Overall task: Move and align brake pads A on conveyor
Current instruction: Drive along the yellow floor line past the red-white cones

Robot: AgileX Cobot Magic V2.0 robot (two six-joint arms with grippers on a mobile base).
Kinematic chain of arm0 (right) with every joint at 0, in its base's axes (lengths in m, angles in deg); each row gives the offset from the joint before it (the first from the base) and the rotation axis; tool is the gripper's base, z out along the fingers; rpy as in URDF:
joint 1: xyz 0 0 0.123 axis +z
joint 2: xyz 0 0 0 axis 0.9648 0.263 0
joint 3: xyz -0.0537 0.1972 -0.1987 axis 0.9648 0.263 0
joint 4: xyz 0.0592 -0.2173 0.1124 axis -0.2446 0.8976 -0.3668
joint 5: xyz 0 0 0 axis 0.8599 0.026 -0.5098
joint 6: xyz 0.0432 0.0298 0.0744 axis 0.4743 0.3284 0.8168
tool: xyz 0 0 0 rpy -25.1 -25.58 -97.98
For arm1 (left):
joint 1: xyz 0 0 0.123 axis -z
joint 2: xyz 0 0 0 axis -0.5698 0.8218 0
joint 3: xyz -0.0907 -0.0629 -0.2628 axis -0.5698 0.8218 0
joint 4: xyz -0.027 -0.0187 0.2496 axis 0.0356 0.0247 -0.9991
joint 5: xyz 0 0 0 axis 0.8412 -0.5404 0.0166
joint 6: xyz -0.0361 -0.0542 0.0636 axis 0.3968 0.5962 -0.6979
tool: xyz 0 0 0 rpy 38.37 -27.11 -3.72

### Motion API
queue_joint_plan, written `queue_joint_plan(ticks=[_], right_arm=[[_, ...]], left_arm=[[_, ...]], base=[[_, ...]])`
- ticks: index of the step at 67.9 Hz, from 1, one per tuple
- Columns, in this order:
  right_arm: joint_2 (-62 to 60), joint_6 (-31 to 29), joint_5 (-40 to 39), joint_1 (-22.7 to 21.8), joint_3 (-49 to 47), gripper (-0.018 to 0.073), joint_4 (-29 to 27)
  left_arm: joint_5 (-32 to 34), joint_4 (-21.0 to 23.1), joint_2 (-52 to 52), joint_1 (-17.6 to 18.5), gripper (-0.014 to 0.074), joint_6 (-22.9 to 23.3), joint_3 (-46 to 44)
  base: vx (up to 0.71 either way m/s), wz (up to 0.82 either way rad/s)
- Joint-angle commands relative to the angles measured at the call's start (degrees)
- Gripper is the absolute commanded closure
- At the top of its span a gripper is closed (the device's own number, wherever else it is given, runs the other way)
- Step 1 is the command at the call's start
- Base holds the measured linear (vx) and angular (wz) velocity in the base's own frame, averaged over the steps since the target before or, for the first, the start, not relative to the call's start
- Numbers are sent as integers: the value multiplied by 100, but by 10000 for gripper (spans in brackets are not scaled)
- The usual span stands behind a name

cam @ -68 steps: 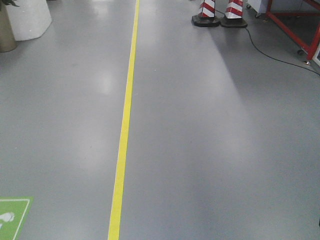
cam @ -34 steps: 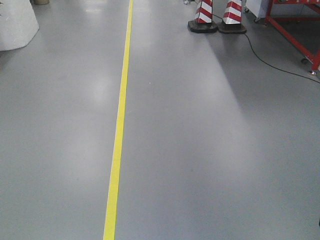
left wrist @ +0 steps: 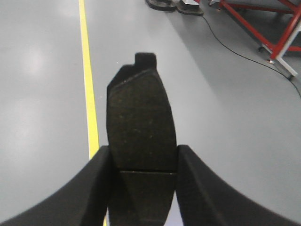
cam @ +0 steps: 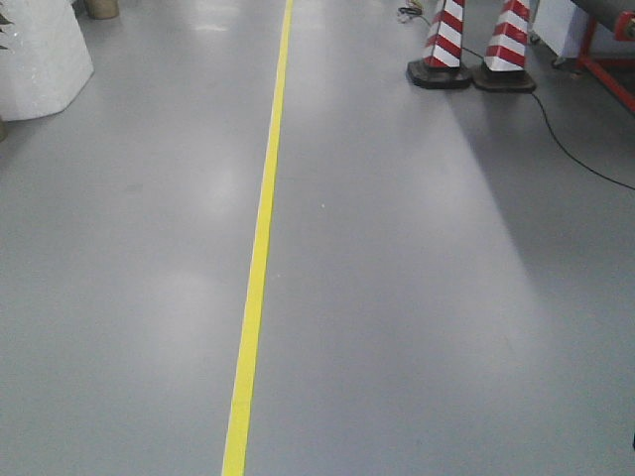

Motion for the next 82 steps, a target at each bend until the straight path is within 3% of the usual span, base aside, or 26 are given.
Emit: queue_joint_plan(ticks=[1, 82], right_arm=[[52, -48, -590, -11, -152, 564, 23], [52, -48, -584, -11, -145, 564, 23]], left_arm=[[539, -12, 95, 23, 603, 15, -136], [538, -12, 105, 23, 603, 15, -136]], base=[[70, 15], [77, 1]])
